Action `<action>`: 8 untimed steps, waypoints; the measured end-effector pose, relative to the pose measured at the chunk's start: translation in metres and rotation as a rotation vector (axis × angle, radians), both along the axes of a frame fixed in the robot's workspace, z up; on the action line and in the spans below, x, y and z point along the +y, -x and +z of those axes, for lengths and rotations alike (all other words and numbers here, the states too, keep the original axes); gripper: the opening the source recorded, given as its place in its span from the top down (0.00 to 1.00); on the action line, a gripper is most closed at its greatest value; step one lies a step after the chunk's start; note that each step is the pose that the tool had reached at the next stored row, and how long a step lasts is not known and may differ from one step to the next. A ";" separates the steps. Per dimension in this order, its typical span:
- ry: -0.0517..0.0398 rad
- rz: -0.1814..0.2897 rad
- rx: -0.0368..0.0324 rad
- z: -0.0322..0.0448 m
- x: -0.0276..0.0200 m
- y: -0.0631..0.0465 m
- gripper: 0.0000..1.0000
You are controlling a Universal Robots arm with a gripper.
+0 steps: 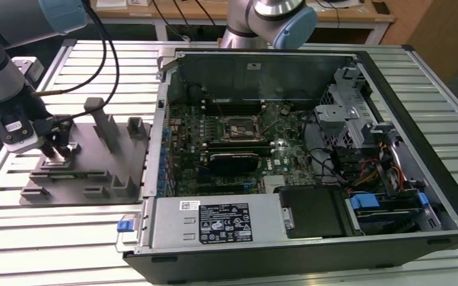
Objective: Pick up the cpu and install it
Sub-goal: 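Pick up the cpu and move it towards the insertion slot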
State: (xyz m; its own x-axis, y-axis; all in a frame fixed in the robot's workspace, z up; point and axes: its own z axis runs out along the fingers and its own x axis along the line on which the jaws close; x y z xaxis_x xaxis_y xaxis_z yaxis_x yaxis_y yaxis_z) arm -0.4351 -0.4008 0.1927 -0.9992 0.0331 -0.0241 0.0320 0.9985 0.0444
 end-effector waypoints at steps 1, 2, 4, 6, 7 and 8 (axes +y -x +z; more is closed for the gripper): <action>0.0000 0.000 0.0000 0.0000 0.0000 0.000 0.65; 0.0000 0.000 0.0000 0.0000 0.0000 0.000 0.59; 0.0000 0.000 0.0000 0.0000 0.0000 0.000 0.53; 0.0000 0.000 0.0000 0.0000 0.0000 0.000 0.47; 0.0000 0.000 0.0000 0.0000 0.0000 0.000 0.47; 0.0000 0.000 -0.0001 -0.0001 0.0000 0.000 0.41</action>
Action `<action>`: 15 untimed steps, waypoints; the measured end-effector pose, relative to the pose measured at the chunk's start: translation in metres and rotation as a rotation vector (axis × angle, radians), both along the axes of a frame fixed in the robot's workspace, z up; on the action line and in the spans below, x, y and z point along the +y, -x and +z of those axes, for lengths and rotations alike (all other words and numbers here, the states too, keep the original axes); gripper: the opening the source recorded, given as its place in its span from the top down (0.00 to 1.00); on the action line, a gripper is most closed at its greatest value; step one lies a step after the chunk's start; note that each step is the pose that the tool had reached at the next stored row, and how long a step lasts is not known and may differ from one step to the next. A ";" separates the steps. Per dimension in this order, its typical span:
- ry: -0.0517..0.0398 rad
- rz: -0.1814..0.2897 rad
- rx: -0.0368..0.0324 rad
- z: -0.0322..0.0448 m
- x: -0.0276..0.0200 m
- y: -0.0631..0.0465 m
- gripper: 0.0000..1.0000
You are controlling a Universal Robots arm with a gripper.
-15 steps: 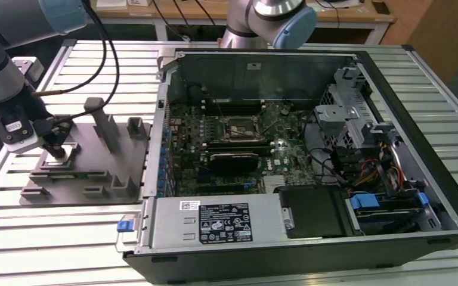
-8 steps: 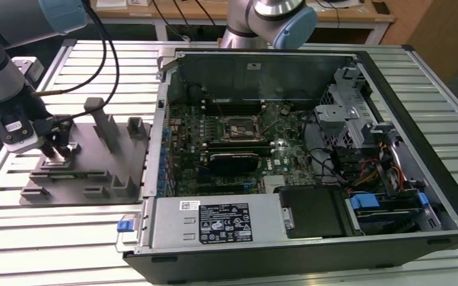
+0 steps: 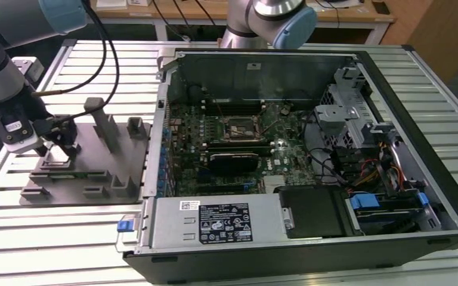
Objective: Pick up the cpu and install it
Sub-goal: 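Pick up the cpu and move it towards the insertion slot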
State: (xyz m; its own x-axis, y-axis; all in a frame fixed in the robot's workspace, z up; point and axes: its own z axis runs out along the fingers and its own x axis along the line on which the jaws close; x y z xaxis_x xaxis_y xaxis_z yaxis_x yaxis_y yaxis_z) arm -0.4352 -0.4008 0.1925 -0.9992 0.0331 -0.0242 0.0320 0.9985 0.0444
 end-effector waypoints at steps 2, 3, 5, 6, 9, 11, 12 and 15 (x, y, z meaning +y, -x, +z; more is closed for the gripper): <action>0.0000 0.000 0.0000 -0.0021 0.0000 0.000 0.41; 0.0000 0.000 0.0001 -0.0032 0.0000 0.000 0.41; 0.0000 0.000 0.0001 -0.0048 0.0000 0.000 0.41; 0.0000 0.000 0.0001 -0.0055 0.0000 0.000 0.41; 0.0001 0.000 0.0002 -0.0077 0.0000 0.000 0.41; 0.0002 0.000 0.0004 -0.0081 0.0000 0.000 0.41; 0.0002 0.000 0.0004 -0.0081 0.0000 0.000 0.41; 0.0001 0.000 0.0002 -0.0083 0.0000 0.000 0.41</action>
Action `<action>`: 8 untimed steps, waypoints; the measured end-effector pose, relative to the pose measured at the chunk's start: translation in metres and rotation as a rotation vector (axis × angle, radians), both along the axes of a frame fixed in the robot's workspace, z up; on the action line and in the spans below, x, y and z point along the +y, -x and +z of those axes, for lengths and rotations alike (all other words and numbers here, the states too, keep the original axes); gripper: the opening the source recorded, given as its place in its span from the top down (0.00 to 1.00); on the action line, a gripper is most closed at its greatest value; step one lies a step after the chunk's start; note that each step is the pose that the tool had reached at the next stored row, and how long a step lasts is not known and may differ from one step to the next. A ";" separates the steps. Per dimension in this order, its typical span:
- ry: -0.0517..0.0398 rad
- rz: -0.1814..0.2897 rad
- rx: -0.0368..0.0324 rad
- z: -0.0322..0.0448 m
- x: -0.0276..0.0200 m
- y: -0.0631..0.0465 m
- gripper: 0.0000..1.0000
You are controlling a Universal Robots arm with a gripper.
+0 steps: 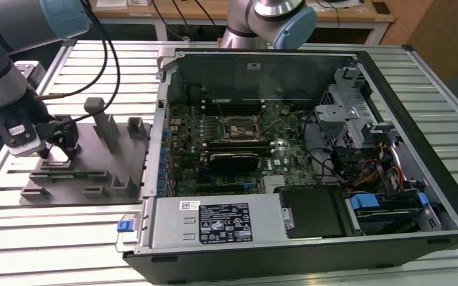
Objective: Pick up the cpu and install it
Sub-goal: 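Pick up the cpu and move it towards the insertion slot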
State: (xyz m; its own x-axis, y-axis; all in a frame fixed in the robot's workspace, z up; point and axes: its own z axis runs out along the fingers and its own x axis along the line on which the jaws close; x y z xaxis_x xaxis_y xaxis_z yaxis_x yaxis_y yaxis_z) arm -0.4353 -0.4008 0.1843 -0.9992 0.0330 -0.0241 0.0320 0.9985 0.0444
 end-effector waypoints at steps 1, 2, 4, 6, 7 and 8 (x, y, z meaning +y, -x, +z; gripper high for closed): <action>0.0000 0.000 0.0000 0.0000 0.0000 0.000 0.41; 0.0000 0.000 0.0001 0.0000 0.0000 0.000 0.41; 0.0001 0.000 0.0002 0.0000 0.0000 0.000 0.46; 0.0000 0.000 0.0001 0.0000 0.0000 0.000 0.46; 0.0000 0.000 0.0000 -0.0001 0.0000 0.000 0.46; 0.0000 0.000 0.0000 -0.0001 0.0000 0.000 0.46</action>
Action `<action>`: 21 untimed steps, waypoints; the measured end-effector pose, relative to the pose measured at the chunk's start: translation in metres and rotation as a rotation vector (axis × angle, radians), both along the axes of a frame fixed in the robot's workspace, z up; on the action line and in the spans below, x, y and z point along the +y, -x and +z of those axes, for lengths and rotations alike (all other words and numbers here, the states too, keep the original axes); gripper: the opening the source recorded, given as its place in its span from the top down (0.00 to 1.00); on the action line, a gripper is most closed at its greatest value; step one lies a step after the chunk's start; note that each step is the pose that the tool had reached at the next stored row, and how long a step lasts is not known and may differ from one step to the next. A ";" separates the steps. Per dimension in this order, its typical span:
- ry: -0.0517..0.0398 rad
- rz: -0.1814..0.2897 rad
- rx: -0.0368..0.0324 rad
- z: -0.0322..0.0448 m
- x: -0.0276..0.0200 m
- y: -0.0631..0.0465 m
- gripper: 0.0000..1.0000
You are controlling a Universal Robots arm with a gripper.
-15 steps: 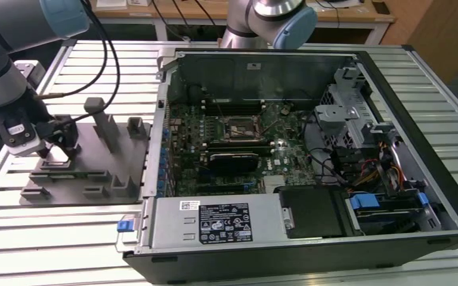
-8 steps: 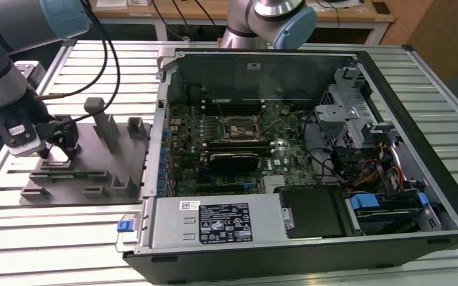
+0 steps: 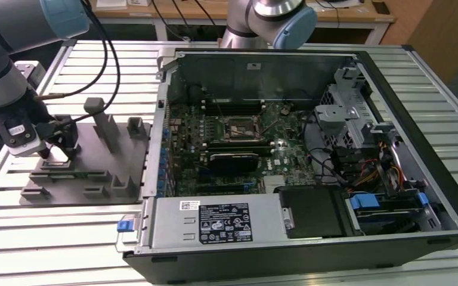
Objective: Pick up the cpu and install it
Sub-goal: 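Pick up the cpu and move it towards the insertion slot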
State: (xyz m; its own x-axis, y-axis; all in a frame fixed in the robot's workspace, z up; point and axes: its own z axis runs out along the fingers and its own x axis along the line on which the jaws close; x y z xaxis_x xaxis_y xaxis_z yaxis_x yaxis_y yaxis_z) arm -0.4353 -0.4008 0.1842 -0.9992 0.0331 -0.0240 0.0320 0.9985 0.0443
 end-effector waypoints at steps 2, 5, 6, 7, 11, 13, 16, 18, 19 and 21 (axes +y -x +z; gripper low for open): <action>0.0000 0.000 0.0000 0.0000 0.0000 0.000 0.46; -0.0001 0.000 -0.0002 0.0042 0.0000 0.000 0.46; 0.0000 0.000 0.0000 0.0067 0.0000 0.000 0.46; 0.0000 0.000 0.0000 0.0087 0.0000 0.000 0.46; 0.0000 0.000 0.0000 0.0160 0.0000 0.000 0.46; 0.0000 0.000 0.0000 0.0184 0.0000 0.000 0.46; -0.0002 0.000 -0.0003 0.0193 0.0000 0.000 0.46; -0.0002 0.000 -0.0002 0.0194 0.0000 0.000 0.46; 0.0000 0.000 0.0000 0.0190 0.0000 0.000 0.46; 0.0000 0.000 0.0000 0.0161 -0.0001 0.000 0.46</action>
